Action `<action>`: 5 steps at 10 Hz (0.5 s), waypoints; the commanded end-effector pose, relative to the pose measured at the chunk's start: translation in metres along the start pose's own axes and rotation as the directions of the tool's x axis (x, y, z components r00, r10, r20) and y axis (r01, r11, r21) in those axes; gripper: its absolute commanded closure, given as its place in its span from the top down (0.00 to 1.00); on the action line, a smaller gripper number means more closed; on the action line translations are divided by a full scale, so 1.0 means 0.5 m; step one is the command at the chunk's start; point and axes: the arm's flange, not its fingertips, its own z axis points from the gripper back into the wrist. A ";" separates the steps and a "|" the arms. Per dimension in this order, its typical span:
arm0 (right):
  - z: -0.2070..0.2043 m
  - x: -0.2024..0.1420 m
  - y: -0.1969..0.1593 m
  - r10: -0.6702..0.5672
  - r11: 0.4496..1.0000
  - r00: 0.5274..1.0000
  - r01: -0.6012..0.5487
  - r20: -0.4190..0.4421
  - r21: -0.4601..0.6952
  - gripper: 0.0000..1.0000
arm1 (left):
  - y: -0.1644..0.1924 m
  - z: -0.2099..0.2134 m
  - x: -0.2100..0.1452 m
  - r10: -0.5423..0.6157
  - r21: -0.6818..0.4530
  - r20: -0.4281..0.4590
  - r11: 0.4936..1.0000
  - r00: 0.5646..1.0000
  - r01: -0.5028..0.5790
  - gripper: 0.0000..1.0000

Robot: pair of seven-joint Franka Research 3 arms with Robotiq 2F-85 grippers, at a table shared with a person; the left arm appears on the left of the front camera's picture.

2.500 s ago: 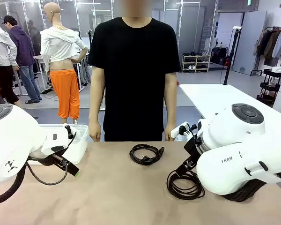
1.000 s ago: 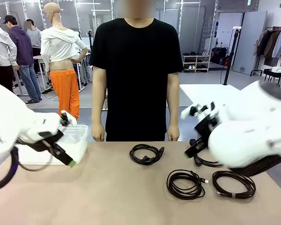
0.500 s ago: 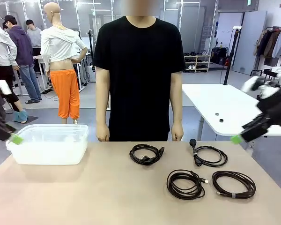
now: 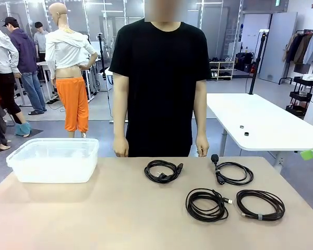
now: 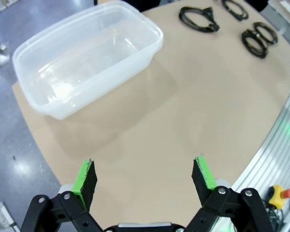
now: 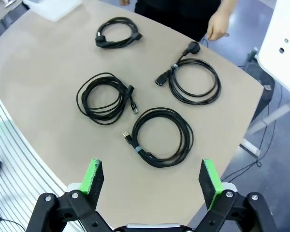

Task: Organize and store the cables.
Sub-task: Place the Power Cable into the Organizing box.

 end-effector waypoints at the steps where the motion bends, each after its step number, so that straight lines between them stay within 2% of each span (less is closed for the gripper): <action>1: -0.037 -0.089 0.056 -0.016 1.000 1.000 0.015 0.021 0.011 1.00 | -0.009 -0.005 -0.013 0.010 -0.009 0.041 1.000 0.999 -0.010 1.00; 3: -0.057 -0.102 0.058 -0.057 0.998 0.998 0.056 0.018 0.015 1.00 | 0.003 0.002 -0.013 0.024 0.001 0.010 1.000 1.000 -0.024 1.00; 4: 0.009 -0.013 -0.011 -0.036 0.999 0.999 0.036 0.012 -0.002 1.00 | 0.003 0.002 -0.013 0.024 0.001 0.010 1.000 1.000 -0.024 1.00; 5: 0.009 -0.013 -0.011 -0.036 0.999 0.999 0.036 0.012 -0.002 1.00 | 0.003 0.002 -0.013 0.024 0.001 0.010 1.000 1.000 -0.024 1.00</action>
